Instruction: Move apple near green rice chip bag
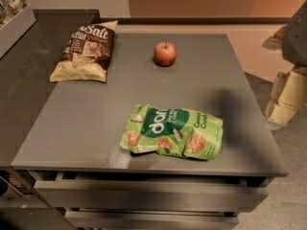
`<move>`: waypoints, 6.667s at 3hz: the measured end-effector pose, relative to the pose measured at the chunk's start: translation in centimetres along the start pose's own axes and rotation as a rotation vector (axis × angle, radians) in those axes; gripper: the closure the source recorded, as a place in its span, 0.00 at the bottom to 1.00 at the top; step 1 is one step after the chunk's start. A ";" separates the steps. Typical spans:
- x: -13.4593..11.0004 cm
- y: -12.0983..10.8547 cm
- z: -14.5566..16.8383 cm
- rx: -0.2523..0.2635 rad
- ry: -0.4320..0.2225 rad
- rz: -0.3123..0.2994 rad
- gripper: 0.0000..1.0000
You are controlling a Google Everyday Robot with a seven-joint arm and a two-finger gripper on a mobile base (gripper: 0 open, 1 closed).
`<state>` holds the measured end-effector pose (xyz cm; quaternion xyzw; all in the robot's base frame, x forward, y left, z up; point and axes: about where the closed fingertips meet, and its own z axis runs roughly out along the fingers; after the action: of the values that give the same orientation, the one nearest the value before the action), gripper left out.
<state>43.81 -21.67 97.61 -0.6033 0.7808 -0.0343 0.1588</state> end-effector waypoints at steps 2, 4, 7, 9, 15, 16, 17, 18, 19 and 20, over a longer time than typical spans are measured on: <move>-0.9 -0.6 0.0 -0.004 -0.039 -0.007 0.00; -5.0 -6.3 2.7 -0.008 -0.180 0.060 0.00; -11.1 -18.4 10.7 0.071 -0.308 0.299 0.00; -16.6 -21.3 16.3 0.037 -0.384 0.327 0.00; -19.9 -22.6 21.9 0.012 -0.379 0.307 0.64; -18.5 -21.5 19.6 0.011 -0.412 0.273 0.88; -16.4 -19.2 17.0 0.008 -0.448 0.219 1.00; -13.5 -15.6 15.6 -0.022 -0.463 0.161 1.00; -11.5 -12.2 15.7 -0.070 -0.472 0.129 1.00; -10.7 -9.5 16.1 -0.115 -0.490 0.101 1.00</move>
Offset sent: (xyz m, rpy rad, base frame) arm 0.0159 0.0152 0.0024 0.0788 0.0055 0.0398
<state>59.72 -11.79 86.92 -0.5621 0.7487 0.1652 0.3102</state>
